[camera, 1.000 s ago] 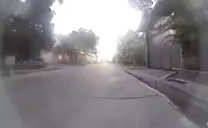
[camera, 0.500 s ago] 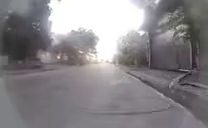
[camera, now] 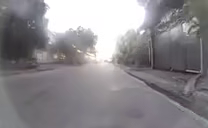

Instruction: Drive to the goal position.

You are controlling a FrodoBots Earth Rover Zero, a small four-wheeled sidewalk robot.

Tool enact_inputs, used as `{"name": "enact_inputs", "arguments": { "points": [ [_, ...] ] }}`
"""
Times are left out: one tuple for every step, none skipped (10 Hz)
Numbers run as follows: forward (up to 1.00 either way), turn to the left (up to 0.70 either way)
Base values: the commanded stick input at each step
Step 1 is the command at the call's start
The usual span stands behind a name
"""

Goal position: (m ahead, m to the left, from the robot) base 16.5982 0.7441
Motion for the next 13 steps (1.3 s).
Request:
{"name": "enact_inputs", "arguments": {
  "points": [
    [1.00, 0.01],
    [1.00, 0.01],
    [1.00, 0.01],
    [1.00, 0.01],
    [1.00, 0.01],
    [1.00, 0.01],
    [1.00, 0.01],
    [1.00, 0.01],
    [1.00, 0.01],
    [1.00, 0.01],
    [1.00, 0.01],
    [1.00, 0.01],
    [1.00, 0.01]
  ]
}}
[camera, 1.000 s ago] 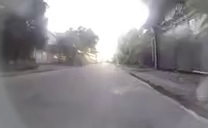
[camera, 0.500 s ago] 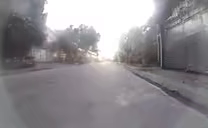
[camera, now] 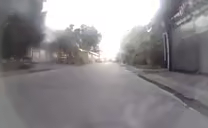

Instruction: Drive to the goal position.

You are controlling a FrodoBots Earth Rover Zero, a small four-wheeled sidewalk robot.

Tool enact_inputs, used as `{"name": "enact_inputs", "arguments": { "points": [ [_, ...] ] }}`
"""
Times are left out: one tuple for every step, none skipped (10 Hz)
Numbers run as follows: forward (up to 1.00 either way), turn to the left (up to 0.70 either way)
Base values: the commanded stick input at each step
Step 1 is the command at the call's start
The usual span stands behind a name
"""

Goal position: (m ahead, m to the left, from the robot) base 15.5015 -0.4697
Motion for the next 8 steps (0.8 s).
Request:
{"name": "enact_inputs", "arguments": {
  "points": [
    [1.00, 0.01],
    [1.00, 0.01],
    [1.00, 0.01],
    [1.00, 0.01],
    [1.00, 0.01],
    [1.00, 0.01],
    [1.00, 0.01],
    [1.00, 0.01]
  ]
}}
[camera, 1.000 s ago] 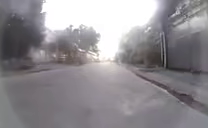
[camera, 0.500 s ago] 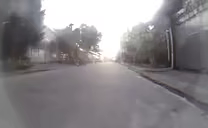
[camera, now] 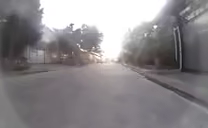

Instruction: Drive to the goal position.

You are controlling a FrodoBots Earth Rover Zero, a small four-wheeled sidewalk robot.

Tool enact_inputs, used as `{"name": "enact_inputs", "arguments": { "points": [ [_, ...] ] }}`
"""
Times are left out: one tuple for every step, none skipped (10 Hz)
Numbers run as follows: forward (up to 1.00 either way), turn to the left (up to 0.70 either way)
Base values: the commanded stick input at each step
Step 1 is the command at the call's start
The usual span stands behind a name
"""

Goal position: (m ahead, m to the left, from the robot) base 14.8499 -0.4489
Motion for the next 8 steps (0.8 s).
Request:
{"name": "enact_inputs", "arguments": {
  "points": [
    [1.00, 0.01],
    [1.00, 0.01],
    [1.00, 0.01],
    [1.00, 0.01],
    [1.00, 0.01],
    [1.00, 0.01],
    [1.00, 0.01],
    [1.00, 0.01]
  ]
}}
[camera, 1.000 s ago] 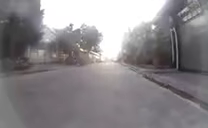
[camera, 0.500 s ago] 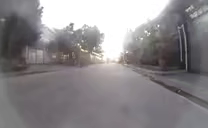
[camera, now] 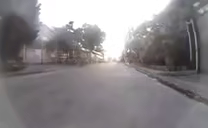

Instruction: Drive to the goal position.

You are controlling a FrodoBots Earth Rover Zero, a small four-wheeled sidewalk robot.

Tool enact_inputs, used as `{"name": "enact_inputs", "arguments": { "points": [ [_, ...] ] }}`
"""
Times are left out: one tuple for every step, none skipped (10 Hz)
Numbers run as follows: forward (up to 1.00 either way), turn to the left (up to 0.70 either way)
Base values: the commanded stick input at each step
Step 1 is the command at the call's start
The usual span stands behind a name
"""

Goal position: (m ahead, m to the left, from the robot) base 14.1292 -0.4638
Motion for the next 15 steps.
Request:
{"name": "enact_inputs", "arguments": {
  "points": [
    [1.00, 0.01],
    [1.00, 0.01],
    [1.00, 0.01],
    [1.00, 0.01],
    [1.00, 0.01],
    [1.00, 0.01],
    [1.00, 0.01],
    [1.00, 0.01],
    [1.00, 0.01],
    [1.00, 0.01],
    [1.00, -0.01],
    [1.00, -0.34],
    [1.00, -0.39],
    [1.00, -0.39],
    [1.00, -0.39]
  ]
}}
